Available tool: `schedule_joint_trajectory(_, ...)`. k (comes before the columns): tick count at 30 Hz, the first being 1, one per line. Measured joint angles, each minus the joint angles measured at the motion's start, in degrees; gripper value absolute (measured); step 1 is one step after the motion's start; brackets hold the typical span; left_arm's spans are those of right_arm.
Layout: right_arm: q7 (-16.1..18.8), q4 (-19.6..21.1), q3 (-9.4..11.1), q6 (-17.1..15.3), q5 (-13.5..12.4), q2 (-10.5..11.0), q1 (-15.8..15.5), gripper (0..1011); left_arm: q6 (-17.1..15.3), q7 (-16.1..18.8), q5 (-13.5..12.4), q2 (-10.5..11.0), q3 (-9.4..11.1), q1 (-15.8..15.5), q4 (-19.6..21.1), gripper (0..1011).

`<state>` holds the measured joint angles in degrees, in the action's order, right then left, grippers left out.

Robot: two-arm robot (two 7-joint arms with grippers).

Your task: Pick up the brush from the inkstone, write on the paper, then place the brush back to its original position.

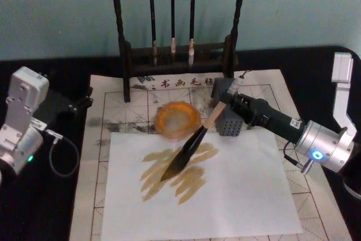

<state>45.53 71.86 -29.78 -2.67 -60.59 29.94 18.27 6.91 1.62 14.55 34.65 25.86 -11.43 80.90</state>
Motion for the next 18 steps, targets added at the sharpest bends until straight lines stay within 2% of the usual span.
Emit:
schedule_joint_trajectory(11,0.49,0.14,2.45,2.01,-2.40,-0.99,-0.93,175,0.00,0.00,0.00,0.00,0.00,0.00,0.00,1001)
schedule_joint_trajectory(18,0.40,0.03,2.82,2.30,-2.64,-1.46,-1.01,175,0.00,0.00,-0.01,0.00,0.00,0.00,0.00,1001)
